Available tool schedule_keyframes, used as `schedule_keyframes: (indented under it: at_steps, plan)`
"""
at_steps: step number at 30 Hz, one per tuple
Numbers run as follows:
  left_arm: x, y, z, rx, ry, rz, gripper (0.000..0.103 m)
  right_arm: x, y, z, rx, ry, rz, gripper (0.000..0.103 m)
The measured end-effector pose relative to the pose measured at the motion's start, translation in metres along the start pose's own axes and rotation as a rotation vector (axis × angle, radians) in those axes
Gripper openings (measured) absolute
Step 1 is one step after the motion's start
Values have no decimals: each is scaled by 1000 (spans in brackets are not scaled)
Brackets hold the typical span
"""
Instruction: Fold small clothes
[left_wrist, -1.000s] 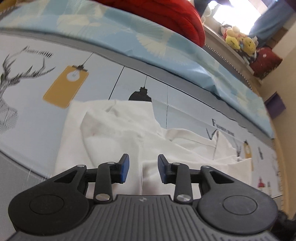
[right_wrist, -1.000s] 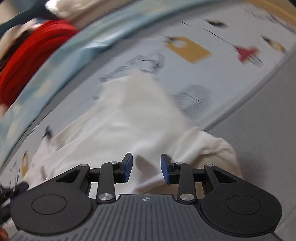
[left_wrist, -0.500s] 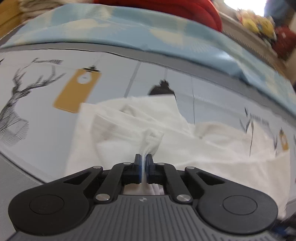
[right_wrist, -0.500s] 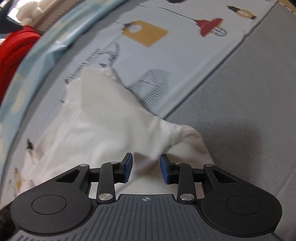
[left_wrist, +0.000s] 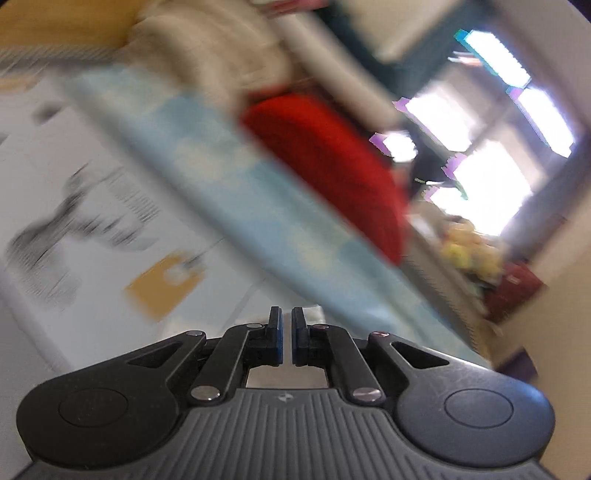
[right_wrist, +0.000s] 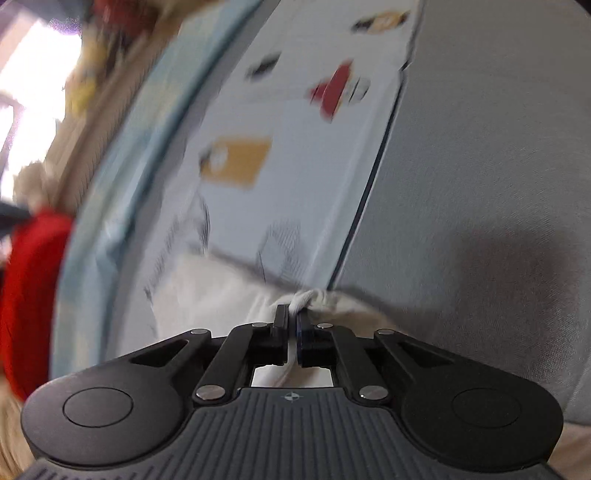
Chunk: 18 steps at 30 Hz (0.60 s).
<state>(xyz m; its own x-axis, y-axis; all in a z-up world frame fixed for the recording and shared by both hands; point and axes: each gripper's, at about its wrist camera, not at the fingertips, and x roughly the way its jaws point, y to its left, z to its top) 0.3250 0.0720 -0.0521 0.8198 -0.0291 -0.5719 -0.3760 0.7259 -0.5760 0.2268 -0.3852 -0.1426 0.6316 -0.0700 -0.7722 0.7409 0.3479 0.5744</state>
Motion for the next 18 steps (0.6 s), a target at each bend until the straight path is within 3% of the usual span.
schedule_keyframes:
  at_steps: [2,4,6,11,13,16,18]
  plan:
    - [16,30,-5,-128,142,107,5,-1,-6,-1,36,-14,-22,3]
    - [31,53,-10,-249,261,124,5,3,-10,-5,48,11,-71,4]
    - [42,55,-9,-244,322,123,5,8,-10,-9,47,49,-109,9]
    - [53,29,-2,-112,297,58,6,-6,8,-19,-26,20,-155,10]
    - [61,18,-5,-79,312,34,12,-13,19,-29,-104,-7,-122,10]
    - [59,6,-12,-37,317,18,12,-7,40,-41,-242,14,-28,10]
    - [61,-1,-17,15,324,20,12,4,54,-45,-304,55,32,18]
